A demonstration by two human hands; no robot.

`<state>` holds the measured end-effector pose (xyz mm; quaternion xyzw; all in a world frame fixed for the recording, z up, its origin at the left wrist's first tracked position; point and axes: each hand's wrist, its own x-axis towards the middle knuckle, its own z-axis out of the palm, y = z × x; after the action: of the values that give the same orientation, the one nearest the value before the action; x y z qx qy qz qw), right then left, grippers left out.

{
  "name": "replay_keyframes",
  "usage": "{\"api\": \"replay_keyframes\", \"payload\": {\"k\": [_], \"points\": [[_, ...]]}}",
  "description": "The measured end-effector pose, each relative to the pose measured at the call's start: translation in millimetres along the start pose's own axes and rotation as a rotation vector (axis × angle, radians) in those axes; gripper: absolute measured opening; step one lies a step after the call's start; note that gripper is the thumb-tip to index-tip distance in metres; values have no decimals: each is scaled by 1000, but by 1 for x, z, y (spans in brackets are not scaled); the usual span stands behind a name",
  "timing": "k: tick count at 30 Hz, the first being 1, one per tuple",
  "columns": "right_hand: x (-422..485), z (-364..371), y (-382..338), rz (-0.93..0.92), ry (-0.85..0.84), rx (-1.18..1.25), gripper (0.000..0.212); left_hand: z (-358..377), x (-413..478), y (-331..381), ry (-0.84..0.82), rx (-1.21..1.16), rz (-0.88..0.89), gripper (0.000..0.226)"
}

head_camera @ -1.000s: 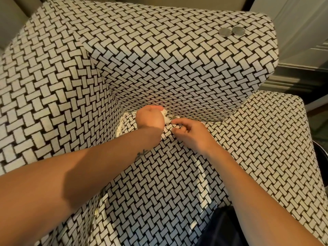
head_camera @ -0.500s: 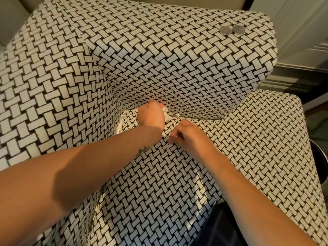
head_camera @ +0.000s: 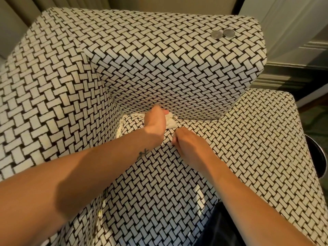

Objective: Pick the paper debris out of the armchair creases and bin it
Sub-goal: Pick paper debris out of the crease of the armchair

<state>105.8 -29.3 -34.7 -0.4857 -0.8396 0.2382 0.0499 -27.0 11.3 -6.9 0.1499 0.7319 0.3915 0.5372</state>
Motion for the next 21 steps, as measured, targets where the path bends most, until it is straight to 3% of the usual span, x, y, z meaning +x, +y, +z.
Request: {"api": "replay_keyframes", "payload": {"k": [3, 6, 8, 11, 16, 21], "points": [[-1, -11, -1, 100, 33, 52, 16, 1, -1, 0, -44, 32, -2, 32], [3, -16, 5, 174, 219, 197, 8, 4, -4, -2, -137, 92, 9, 31], [7, -13, 8, 175, 292, 233, 14, 7, -9, -4, -259, 104, -21, 30], [11, -9, 8, 168, 290, 221, 16, 12, -14, -7, -371, 103, -62, 22], [13, -10, 10, 180, 256, 271, 18, 13, -5, -12, -372, 52, -95, 30], [-1, -16, 11, 195, 242, 588, 18, 10, -14, -9, -445, 7, -82, 31]]}}
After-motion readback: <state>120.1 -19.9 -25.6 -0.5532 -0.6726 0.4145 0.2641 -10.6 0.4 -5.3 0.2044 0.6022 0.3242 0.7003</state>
